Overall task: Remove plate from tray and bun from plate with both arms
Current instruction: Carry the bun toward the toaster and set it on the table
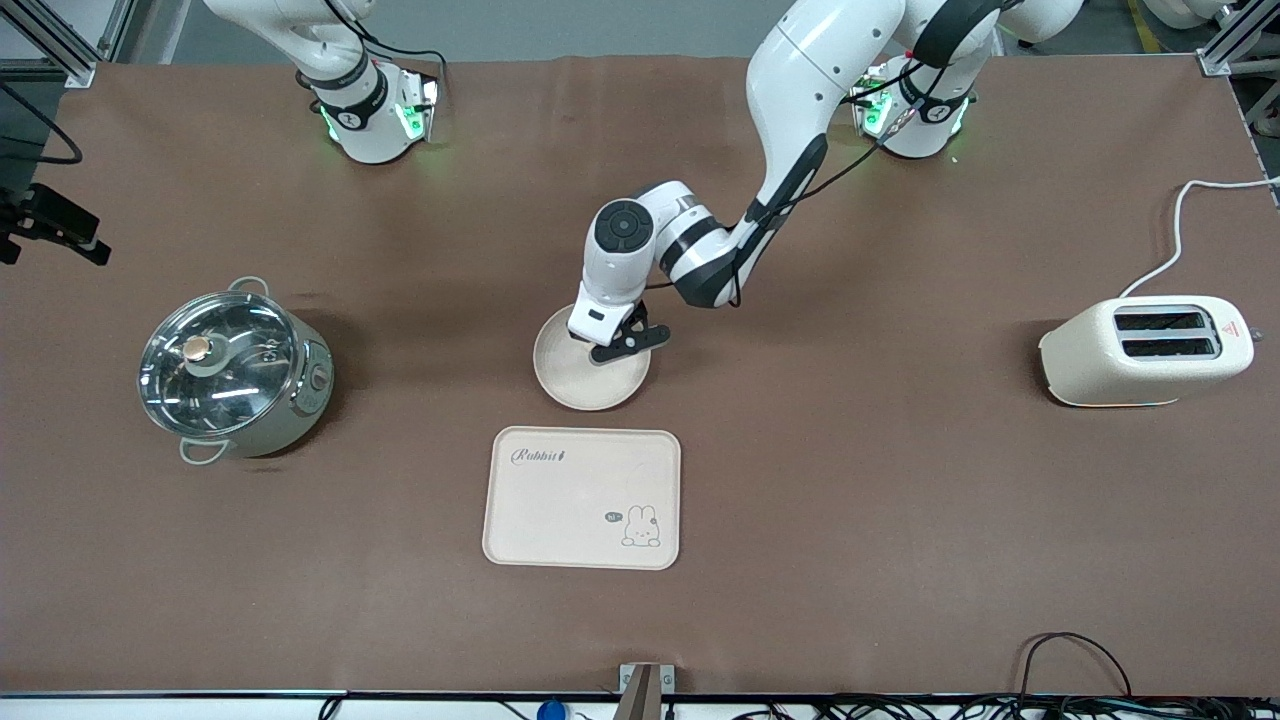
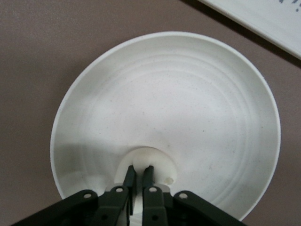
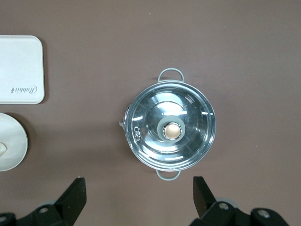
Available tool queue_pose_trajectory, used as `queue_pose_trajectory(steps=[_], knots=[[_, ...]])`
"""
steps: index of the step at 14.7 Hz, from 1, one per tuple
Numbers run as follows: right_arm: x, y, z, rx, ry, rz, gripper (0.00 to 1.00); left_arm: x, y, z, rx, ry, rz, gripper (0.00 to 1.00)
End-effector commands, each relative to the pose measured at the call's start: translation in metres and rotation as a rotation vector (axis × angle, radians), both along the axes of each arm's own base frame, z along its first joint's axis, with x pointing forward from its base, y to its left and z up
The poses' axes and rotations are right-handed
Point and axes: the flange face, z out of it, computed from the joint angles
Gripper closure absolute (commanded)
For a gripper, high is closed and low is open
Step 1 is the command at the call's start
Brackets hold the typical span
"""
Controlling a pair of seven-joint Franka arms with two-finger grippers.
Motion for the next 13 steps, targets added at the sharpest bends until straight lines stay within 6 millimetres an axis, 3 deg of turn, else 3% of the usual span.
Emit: queue_pose_trajectory(steps=[1, 4, 7, 10, 13], knots=[[-0.006, 0.006, 0.011, -0.023, 0.024, 0.005, 0.0, 0.002, -0.002, 0.0, 0.002, -0.02, -0.002, 1.0], [-0.008, 0.008, 0.02, -0.022, 0.036, 0.011, 0.0, 0.019, 0.004, 0.041, -0.014, -0.05, 0.015, 1.0], [-0.005, 0.007, 0.023, -0.023, 0.01, 0.011, 0.0, 0.064, 0.049, 0.112, 0.015, -0.087, 0.029, 1.0], [-0.005, 0.008, 0.019, -0.022, 0.024, 0.013, 0.0, 0.128, 0.13, 0.166, 0.032, -0.123, 0.034, 1.0], [-0.008, 0.021, 0.015, -0.021, 0.055, 0.027, 0.0, 0.198, 0.238, 0.179, 0.052, -0.16, 0.003, 1.0]])
